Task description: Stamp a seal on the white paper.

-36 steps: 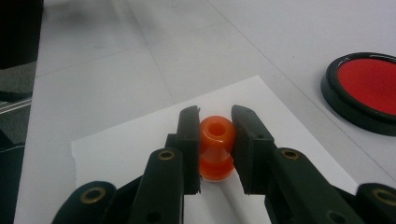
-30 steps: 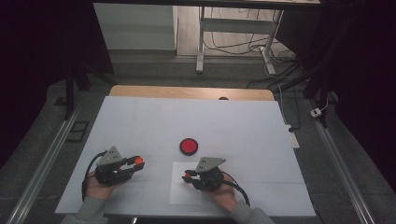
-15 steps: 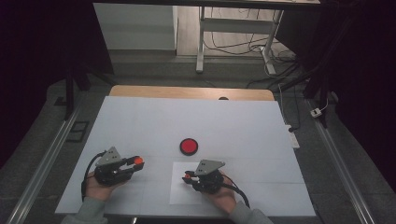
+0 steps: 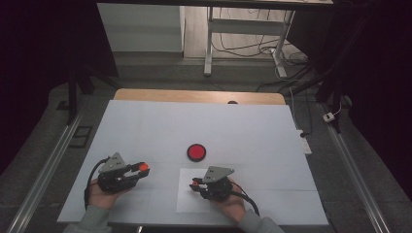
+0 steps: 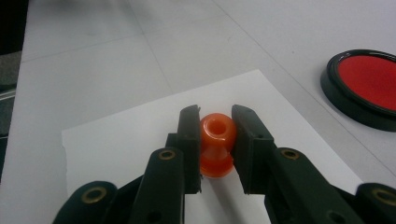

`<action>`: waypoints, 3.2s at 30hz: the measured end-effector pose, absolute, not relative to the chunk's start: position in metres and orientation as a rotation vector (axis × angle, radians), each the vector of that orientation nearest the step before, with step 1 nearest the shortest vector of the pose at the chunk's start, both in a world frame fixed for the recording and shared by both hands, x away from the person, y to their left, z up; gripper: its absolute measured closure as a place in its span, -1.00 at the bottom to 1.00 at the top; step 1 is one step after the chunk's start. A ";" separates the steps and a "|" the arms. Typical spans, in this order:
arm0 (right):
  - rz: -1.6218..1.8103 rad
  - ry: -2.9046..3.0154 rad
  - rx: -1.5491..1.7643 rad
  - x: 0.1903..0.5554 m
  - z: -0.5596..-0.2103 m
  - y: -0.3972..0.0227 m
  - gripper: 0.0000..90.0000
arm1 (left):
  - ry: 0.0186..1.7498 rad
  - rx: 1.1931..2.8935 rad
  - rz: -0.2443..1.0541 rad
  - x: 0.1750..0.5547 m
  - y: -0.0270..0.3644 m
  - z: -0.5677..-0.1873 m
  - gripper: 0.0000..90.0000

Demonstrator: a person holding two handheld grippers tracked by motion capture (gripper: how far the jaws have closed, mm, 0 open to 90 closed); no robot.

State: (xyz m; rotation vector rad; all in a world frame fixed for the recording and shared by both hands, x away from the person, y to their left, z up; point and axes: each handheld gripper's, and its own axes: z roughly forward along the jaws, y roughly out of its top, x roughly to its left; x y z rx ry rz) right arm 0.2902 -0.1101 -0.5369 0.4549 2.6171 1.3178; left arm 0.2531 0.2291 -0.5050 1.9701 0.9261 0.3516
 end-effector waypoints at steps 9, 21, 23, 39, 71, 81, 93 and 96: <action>1.305 2.626 0.460 0.291 -0.536 -0.109 0.65 | 0.919 1.974 0.348 0.253 0.228 -0.505 0.44; 1.303 2.621 0.466 0.290 -0.536 -0.109 0.65 | 0.917 1.976 0.347 0.253 0.228 -0.505 0.44; 1.304 2.620 0.468 0.290 -0.536 -0.109 0.65 | 0.917 1.975 0.347 0.253 0.228 -0.504 0.44; 1.332 2.631 0.490 0.293 -0.535 -0.110 0.63 | 0.922 1.972 0.366 0.253 0.228 -0.504 0.44; 1.697 2.438 0.691 0.312 -0.493 -0.152 0.63 | 0.905 1.974 0.353 0.254 0.226 -0.504 0.44; 1.706 2.361 0.741 0.318 -0.482 -0.171 0.63 | 0.898 1.977 0.341 0.256 0.225 -0.505 0.44; 1.710 2.303 0.755 0.314 -0.472 -0.184 0.63 | 0.871 1.976 0.355 0.253 0.220 -0.499 0.44; 1.710 2.297 0.752 0.313 -0.471 -0.185 0.63 | 0.858 1.977 0.358 0.252 0.218 -0.496 0.44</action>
